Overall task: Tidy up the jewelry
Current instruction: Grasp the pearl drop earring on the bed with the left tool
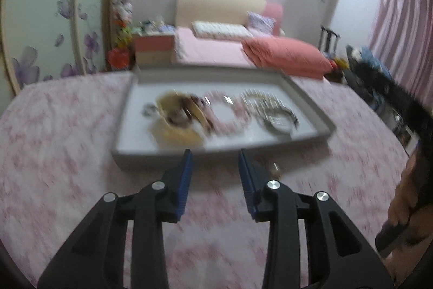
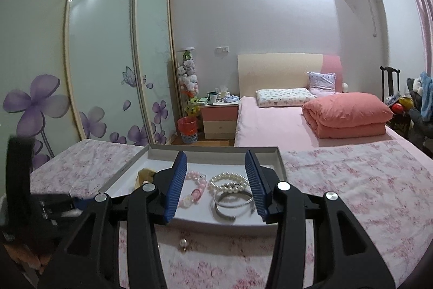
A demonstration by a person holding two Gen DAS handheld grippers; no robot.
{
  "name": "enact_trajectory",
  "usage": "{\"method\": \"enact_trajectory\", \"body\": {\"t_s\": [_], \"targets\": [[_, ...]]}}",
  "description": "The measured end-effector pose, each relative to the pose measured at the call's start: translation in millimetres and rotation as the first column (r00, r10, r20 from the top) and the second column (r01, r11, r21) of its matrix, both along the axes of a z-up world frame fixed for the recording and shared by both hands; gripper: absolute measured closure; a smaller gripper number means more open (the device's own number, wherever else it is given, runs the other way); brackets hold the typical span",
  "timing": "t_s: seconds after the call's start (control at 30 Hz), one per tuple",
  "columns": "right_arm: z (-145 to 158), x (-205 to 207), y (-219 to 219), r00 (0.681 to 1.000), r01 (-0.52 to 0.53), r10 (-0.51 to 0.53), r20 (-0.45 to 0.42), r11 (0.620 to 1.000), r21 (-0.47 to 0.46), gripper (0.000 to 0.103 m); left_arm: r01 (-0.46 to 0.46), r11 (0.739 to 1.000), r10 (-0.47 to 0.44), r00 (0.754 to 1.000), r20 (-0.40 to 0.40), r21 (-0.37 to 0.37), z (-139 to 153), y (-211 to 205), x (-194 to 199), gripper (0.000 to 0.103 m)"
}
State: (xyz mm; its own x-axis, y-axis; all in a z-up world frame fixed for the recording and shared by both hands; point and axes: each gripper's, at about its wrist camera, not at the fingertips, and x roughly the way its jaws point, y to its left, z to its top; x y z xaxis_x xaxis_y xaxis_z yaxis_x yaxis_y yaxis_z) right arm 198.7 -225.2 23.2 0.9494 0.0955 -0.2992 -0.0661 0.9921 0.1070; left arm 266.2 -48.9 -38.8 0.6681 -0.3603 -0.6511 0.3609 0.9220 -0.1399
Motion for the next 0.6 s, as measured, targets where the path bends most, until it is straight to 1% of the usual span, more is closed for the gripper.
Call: {"method": "enact_trajectory", "body": {"t_s": [0.07, 0.13, 0.23, 0.47, 0.6], "targets": [[-2, -2, -5, 1.0, 0.012, -0.012, -0.01, 1.0, 0.014, 0.057, 0.032, 0.999, -0.031, 0.999, -0.037, 0.008, -10, -6, -5, 0.066], [-4, -1, -10, 0.999, 0.024, -0.023, -0.022, 0.999, 0.024, 0.057, 0.054, 0.998, -0.053, 0.997, -0.057, 0.019, -15, -15, -10, 0.062], [-8, -2, -11, 0.999, 0.032, -0.031, -0.033, 0.999, 0.032, 0.057, 0.086, 0.995, -0.081, 0.994, -0.078, 0.058, -21, -29, -9, 0.062], [-15, -4, -14, 0.999, 0.029, -0.027, -0.047, 0.999, 0.046, 0.057, 0.097, 0.986, -0.08, 0.988, -0.128, 0.134, -38, -51, -1, 0.062], [-18, -3, -17, 0.998, 0.028, -0.025, -0.057, 0.998, 0.05, 0.057, 0.097, 0.985, -0.077, 0.988, -0.135, 0.145, -41, -59, 3, 0.063]]}}
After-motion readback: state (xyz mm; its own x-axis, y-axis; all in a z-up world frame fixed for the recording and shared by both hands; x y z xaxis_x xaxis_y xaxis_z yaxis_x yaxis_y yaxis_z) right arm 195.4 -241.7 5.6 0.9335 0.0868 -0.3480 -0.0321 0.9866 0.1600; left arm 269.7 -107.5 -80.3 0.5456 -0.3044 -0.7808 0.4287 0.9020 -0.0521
